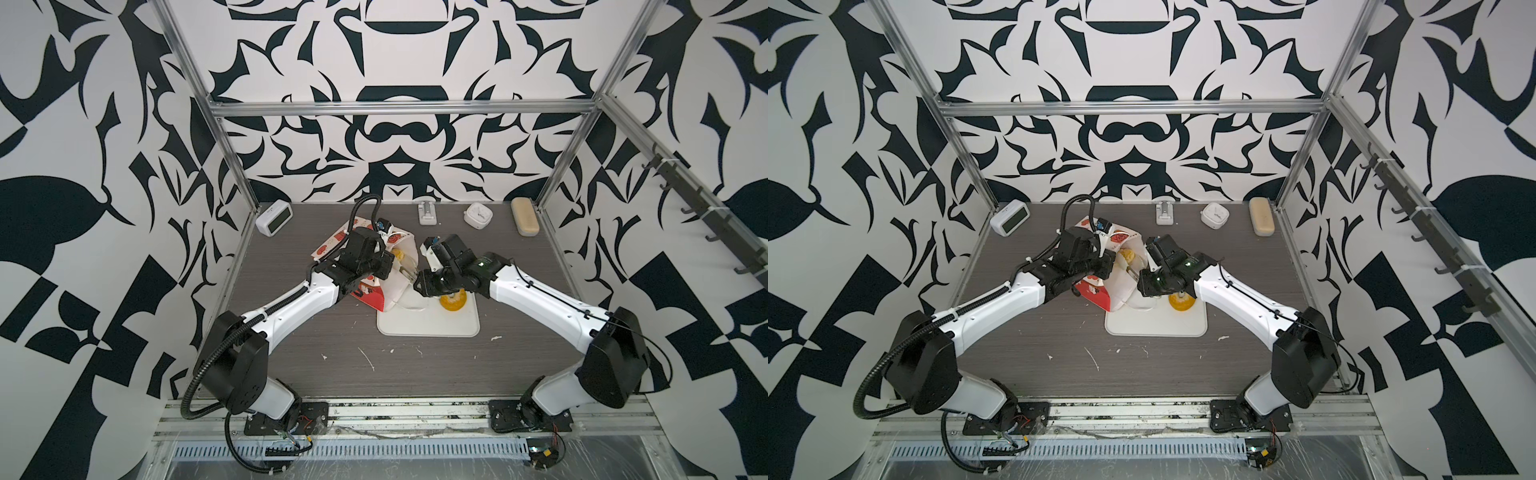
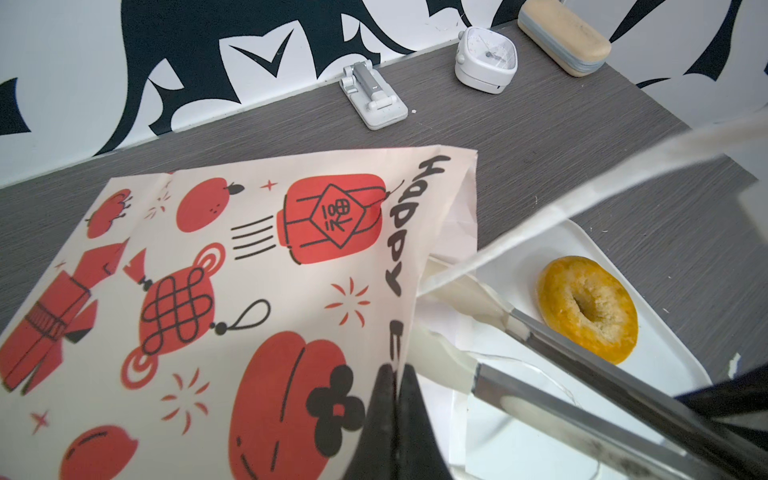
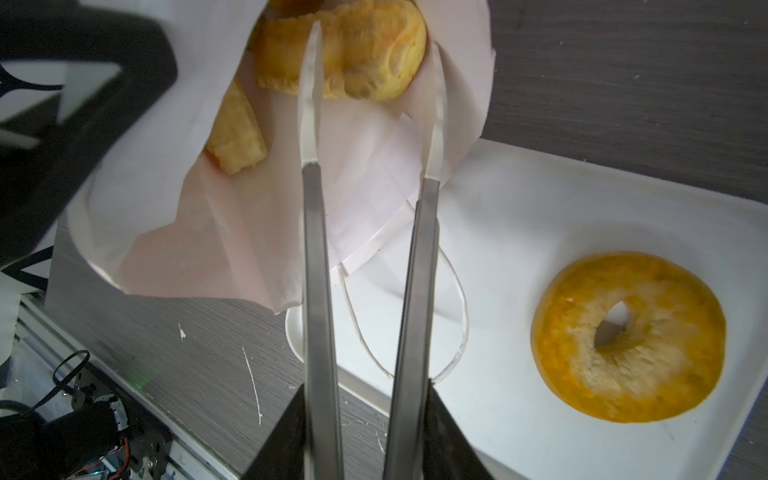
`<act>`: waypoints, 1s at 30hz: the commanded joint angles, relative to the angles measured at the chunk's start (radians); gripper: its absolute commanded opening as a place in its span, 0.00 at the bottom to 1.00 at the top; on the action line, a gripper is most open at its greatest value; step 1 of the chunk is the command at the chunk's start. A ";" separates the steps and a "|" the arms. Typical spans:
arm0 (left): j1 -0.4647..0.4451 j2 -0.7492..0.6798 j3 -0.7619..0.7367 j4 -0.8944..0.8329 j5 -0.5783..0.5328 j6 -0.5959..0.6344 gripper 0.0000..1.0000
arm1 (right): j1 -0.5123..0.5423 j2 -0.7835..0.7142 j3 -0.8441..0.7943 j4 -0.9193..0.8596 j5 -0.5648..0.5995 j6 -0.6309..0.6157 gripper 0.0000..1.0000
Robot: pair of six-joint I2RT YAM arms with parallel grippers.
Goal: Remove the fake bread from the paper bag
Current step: 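Move the tongs back into the bag toward the remaining pastries, then pinch the striped cream horn with the tongs and pull it out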
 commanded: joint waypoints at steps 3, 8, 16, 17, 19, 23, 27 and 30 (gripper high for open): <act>0.003 0.006 0.029 0.021 0.026 -0.014 0.00 | -0.013 0.019 0.038 0.081 0.006 0.017 0.40; 0.001 0.008 0.032 0.020 0.033 -0.016 0.00 | -0.014 0.060 0.058 0.089 -0.009 0.020 0.35; 0.001 0.017 0.039 0.019 0.034 -0.024 0.00 | -0.013 0.064 0.061 0.093 0.003 0.020 0.26; 0.001 0.018 0.036 0.023 0.032 -0.028 0.00 | -0.014 0.060 0.058 0.089 0.006 0.018 0.24; 0.000 0.023 0.037 0.030 0.030 -0.037 0.00 | -0.014 0.045 0.048 0.084 0.014 0.017 0.21; 0.001 0.052 0.058 0.025 0.013 -0.047 0.00 | -0.013 -0.018 0.001 0.073 0.033 0.019 0.16; 0.001 0.073 0.083 0.012 -0.004 -0.057 0.00 | -0.013 -0.101 -0.058 0.068 0.036 0.037 0.13; 0.002 0.080 0.087 0.013 -0.020 -0.064 0.00 | -0.014 -0.166 -0.096 0.040 0.037 0.042 0.12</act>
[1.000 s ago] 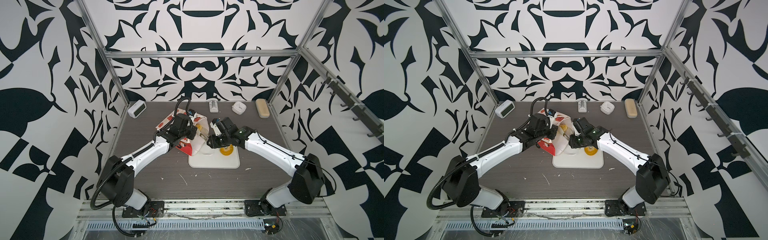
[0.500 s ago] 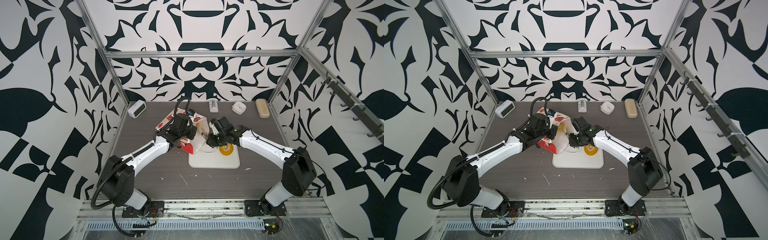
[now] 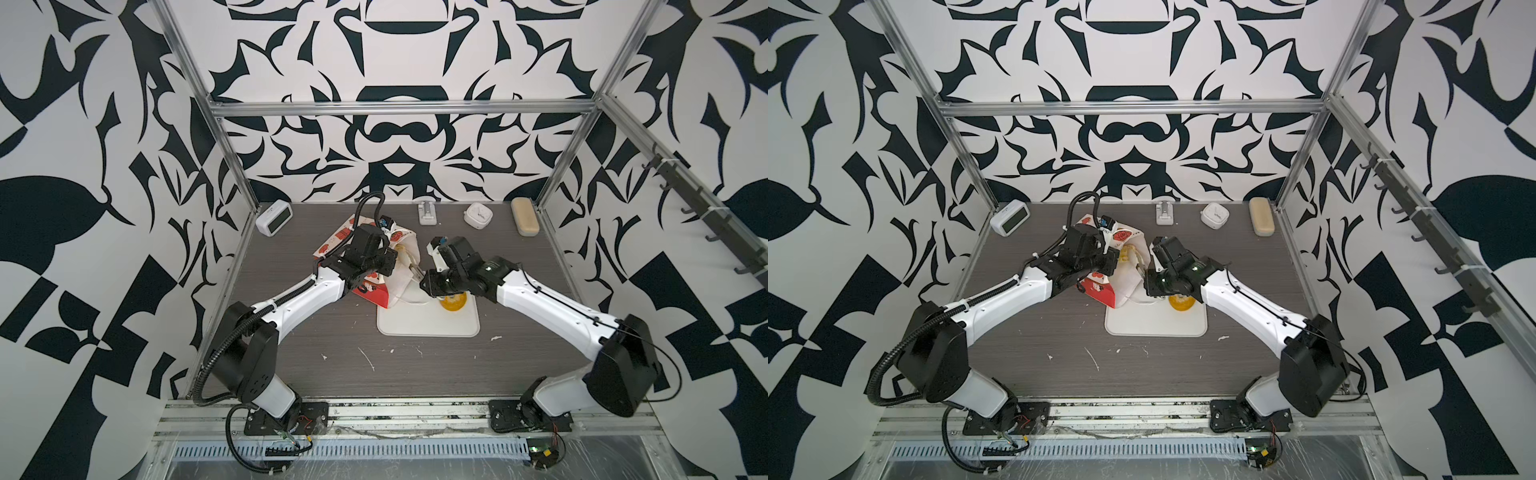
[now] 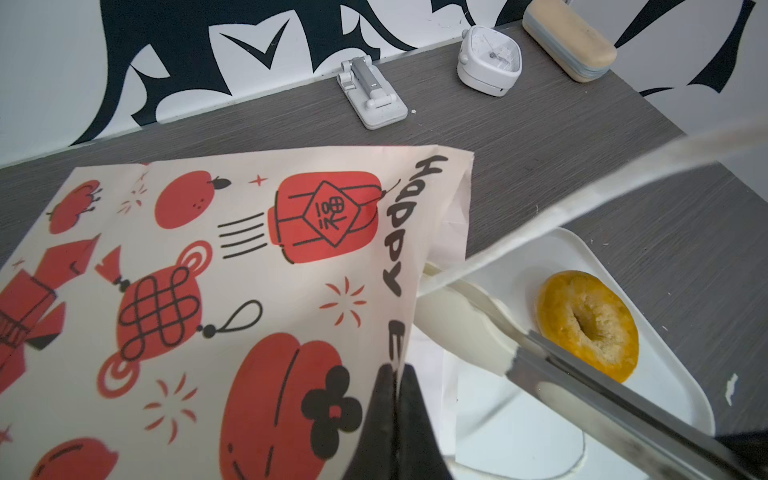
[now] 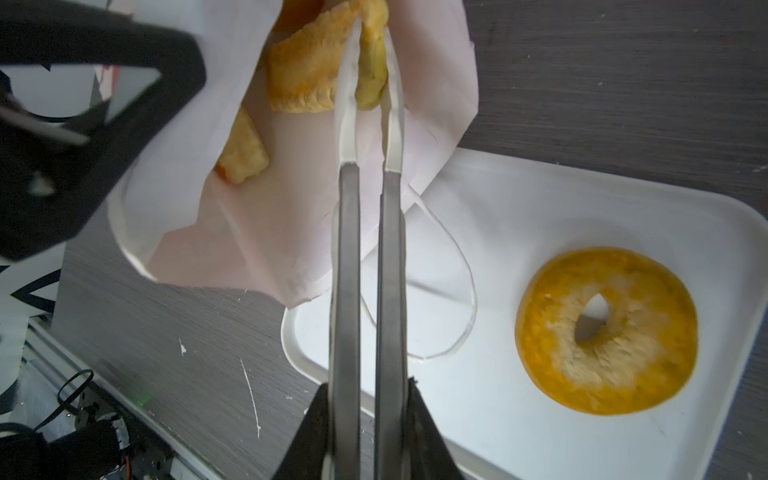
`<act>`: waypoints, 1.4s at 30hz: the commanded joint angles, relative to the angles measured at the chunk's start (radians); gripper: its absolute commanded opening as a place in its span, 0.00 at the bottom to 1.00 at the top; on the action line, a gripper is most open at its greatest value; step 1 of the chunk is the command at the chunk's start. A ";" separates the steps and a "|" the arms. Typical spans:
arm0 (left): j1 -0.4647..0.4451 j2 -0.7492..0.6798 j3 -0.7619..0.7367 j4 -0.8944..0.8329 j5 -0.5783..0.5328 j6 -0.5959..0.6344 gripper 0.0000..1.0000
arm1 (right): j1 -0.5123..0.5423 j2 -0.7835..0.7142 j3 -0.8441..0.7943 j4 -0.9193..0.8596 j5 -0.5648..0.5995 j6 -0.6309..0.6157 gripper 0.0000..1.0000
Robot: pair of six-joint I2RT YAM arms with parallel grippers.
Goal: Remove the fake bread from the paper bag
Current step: 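Pinch the striped cream horn with the tongs and pull it out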
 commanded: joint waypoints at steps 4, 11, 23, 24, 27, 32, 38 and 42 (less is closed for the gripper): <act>0.001 0.027 0.045 0.011 -0.030 -0.032 0.00 | -0.005 -0.162 -0.056 -0.054 0.045 0.013 0.11; 0.001 0.065 0.084 0.002 -0.055 -0.045 0.00 | -0.004 -0.361 -0.126 -0.147 0.077 0.051 0.10; 0.003 0.102 0.119 -0.005 -0.081 -0.051 0.00 | -0.005 -0.635 -0.154 -0.284 0.105 0.084 0.09; 0.003 0.101 0.118 -0.002 -0.083 -0.051 0.00 | -0.005 -0.654 -0.148 -0.298 0.115 0.084 0.08; 0.004 0.099 0.112 0.004 -0.091 -0.050 0.00 | -0.005 -0.689 -0.108 -0.349 0.142 0.079 0.08; 0.010 0.097 0.111 -0.007 -0.092 -0.054 0.00 | -0.005 -0.727 -0.022 -0.455 0.203 0.050 0.08; 0.015 0.066 0.091 -0.012 -0.093 -0.057 0.00 | -0.005 -0.728 0.041 -0.504 0.236 0.003 0.08; 0.021 0.053 0.090 -0.015 -0.095 -0.055 0.00 | -0.005 -0.713 0.074 -0.508 0.247 -0.011 0.08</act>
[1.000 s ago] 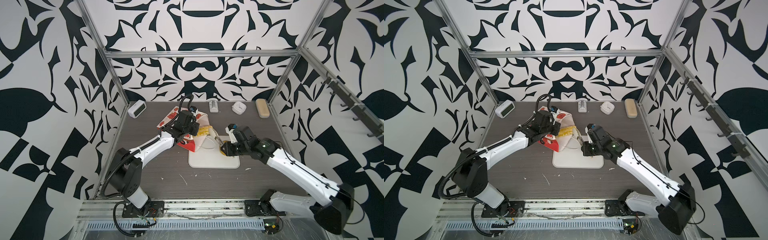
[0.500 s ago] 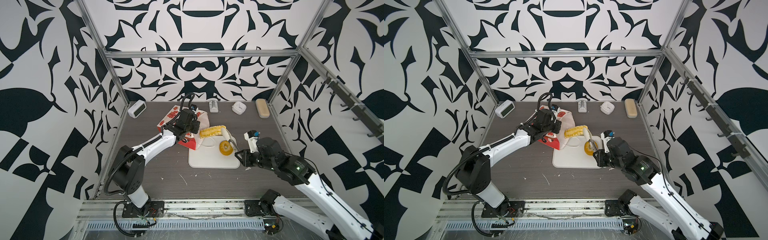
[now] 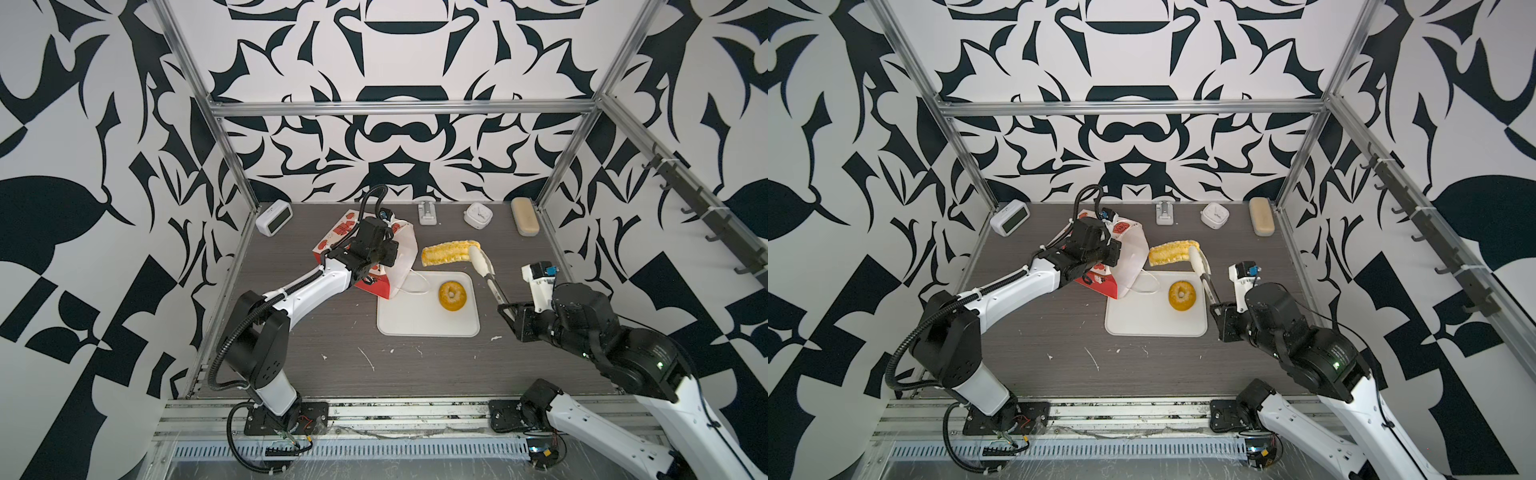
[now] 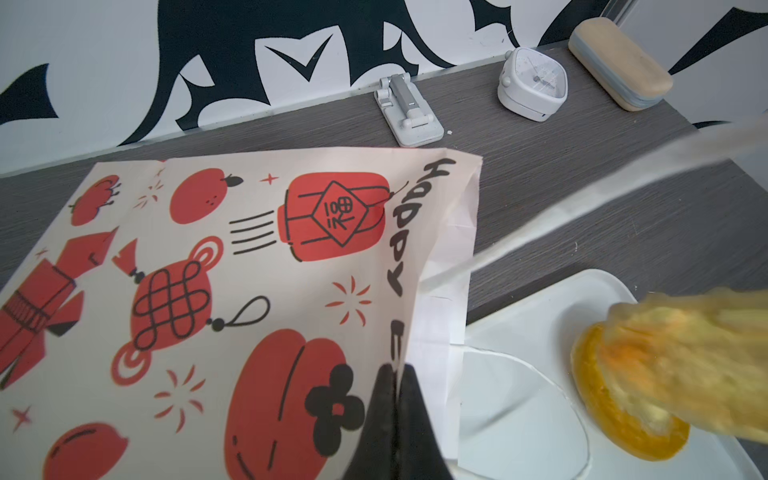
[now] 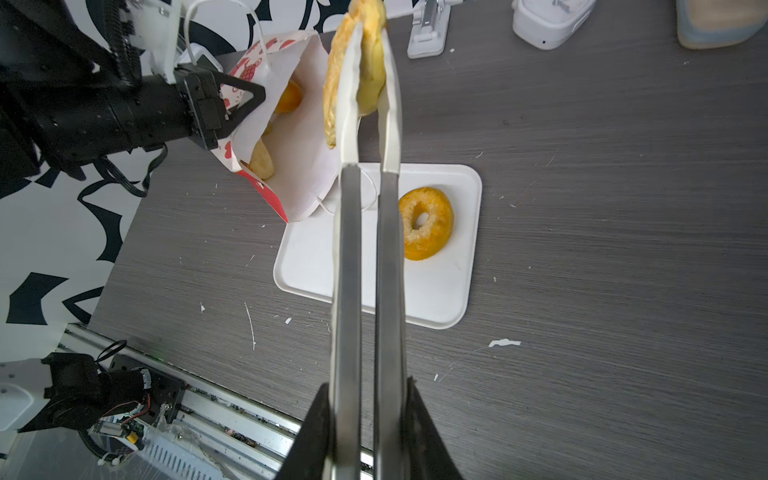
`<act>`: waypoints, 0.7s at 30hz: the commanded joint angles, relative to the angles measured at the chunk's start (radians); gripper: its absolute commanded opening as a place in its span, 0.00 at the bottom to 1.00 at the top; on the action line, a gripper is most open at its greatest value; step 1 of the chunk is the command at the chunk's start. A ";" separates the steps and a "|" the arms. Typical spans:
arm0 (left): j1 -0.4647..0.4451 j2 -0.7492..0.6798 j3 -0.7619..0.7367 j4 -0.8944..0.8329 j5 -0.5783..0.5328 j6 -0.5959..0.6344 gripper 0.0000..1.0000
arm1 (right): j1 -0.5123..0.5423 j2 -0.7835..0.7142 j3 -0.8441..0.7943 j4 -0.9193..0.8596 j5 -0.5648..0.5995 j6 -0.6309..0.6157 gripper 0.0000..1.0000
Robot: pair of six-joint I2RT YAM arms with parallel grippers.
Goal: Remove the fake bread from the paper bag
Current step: 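Pinch the striped cream horn with the tongs and pull it out, then lower the cream horn onto the tray beside the bagel, open tongs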
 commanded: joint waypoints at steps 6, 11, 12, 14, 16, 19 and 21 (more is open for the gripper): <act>0.018 -0.057 -0.009 -0.020 -0.022 -0.015 0.00 | -0.003 0.003 0.058 0.037 0.032 -0.045 0.08; 0.026 -0.070 -0.017 -0.022 -0.031 -0.015 0.00 | -0.004 -0.001 0.079 -0.015 0.072 -0.064 0.08; 0.028 -0.072 -0.017 -0.022 -0.033 -0.013 0.00 | -0.004 0.001 0.084 -0.029 0.084 -0.070 0.07; 0.032 -0.084 -0.019 -0.025 -0.035 -0.012 0.00 | -0.003 0.012 0.095 -0.060 0.115 -0.086 0.07; 0.035 -0.094 -0.020 -0.025 -0.034 -0.010 0.00 | -0.004 0.031 0.096 -0.074 0.115 -0.101 0.07; 0.038 -0.116 -0.016 -0.030 -0.034 -0.008 0.00 | -0.004 0.076 0.087 -0.067 0.116 -0.128 0.07; 0.039 -0.135 -0.013 -0.032 -0.033 -0.006 0.00 | -0.004 0.106 0.081 -0.061 0.151 -0.152 0.07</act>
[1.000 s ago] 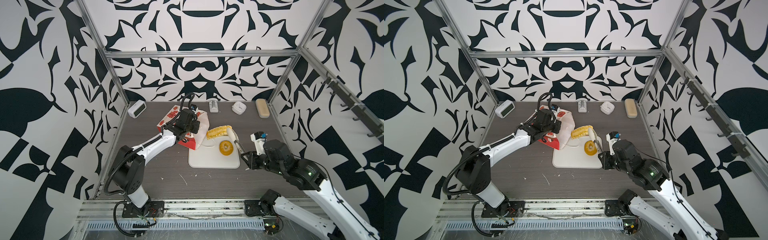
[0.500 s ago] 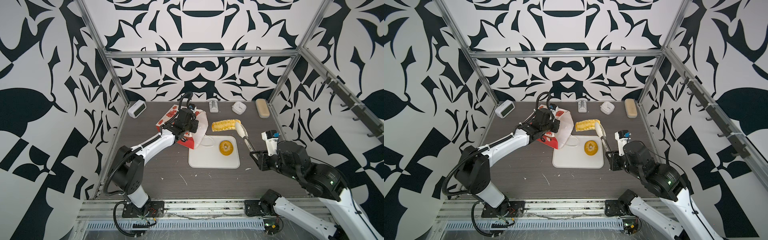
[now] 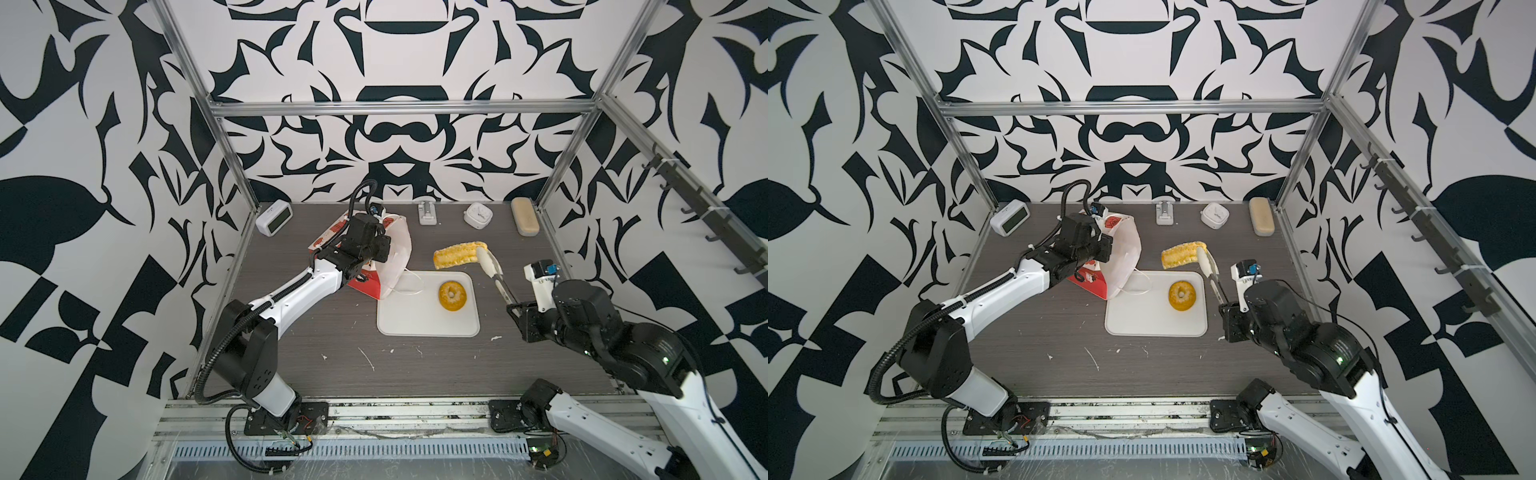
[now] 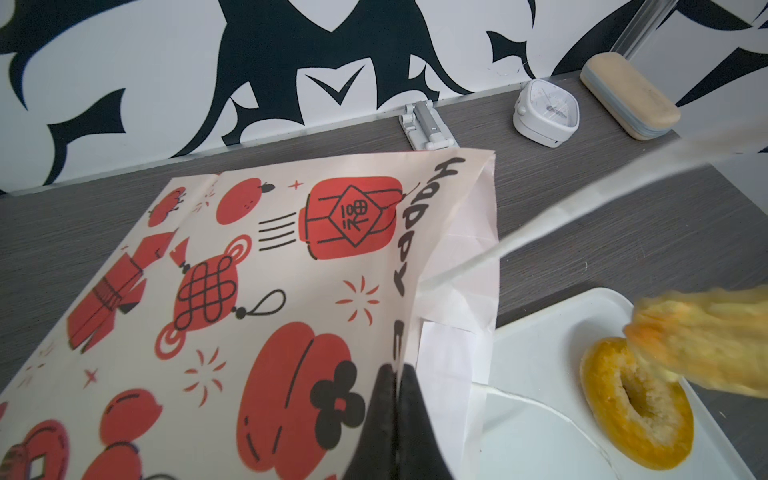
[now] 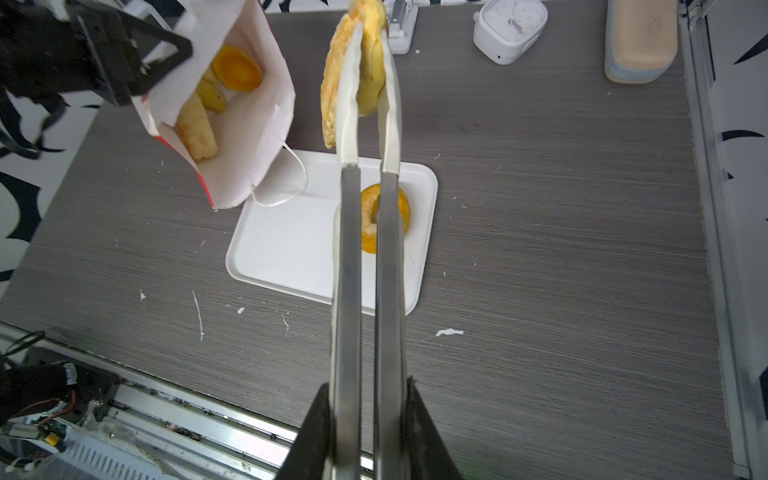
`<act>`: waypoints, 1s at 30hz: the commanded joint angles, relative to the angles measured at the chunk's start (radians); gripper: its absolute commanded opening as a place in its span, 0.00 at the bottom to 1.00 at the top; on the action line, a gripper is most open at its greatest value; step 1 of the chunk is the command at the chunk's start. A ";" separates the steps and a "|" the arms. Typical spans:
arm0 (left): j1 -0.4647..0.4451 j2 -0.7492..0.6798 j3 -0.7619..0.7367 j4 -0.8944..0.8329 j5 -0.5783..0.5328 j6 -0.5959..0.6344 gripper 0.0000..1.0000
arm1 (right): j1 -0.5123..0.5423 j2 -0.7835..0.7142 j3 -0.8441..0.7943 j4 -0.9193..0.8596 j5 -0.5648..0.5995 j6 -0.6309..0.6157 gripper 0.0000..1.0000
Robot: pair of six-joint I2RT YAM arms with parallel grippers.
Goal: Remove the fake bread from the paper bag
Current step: 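Lower the cream horn onto the tray beside the bagel, open tongs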
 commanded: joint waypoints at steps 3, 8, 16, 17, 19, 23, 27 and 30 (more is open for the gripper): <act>0.007 -0.083 0.004 -0.011 -0.013 -0.001 0.00 | -0.004 0.084 0.025 0.065 0.072 -0.091 0.07; 0.012 -0.126 0.019 -0.027 -0.014 0.013 0.00 | -0.004 0.155 0.036 0.078 0.081 -0.156 0.06; 0.028 -0.181 0.023 -0.036 -0.020 0.027 0.00 | 0.028 0.228 0.053 0.037 0.099 -0.206 0.06; 0.032 -0.185 0.022 -0.036 -0.022 0.028 0.00 | 0.042 0.239 0.056 0.027 0.115 -0.208 0.06; 0.036 -0.192 0.022 -0.034 -0.023 0.029 0.00 | 0.068 0.258 0.063 0.009 0.162 -0.207 0.06; 0.042 -0.200 0.020 -0.029 -0.020 0.030 0.00 | 0.094 0.280 0.088 -0.007 0.226 -0.211 0.05; 0.043 -0.205 0.016 -0.025 -0.019 0.031 0.00 | 0.098 0.295 0.105 -0.011 0.244 -0.222 0.05; 0.047 -0.212 0.006 -0.019 -0.022 0.034 0.00 | 0.112 0.315 0.098 -0.013 0.261 -0.221 0.05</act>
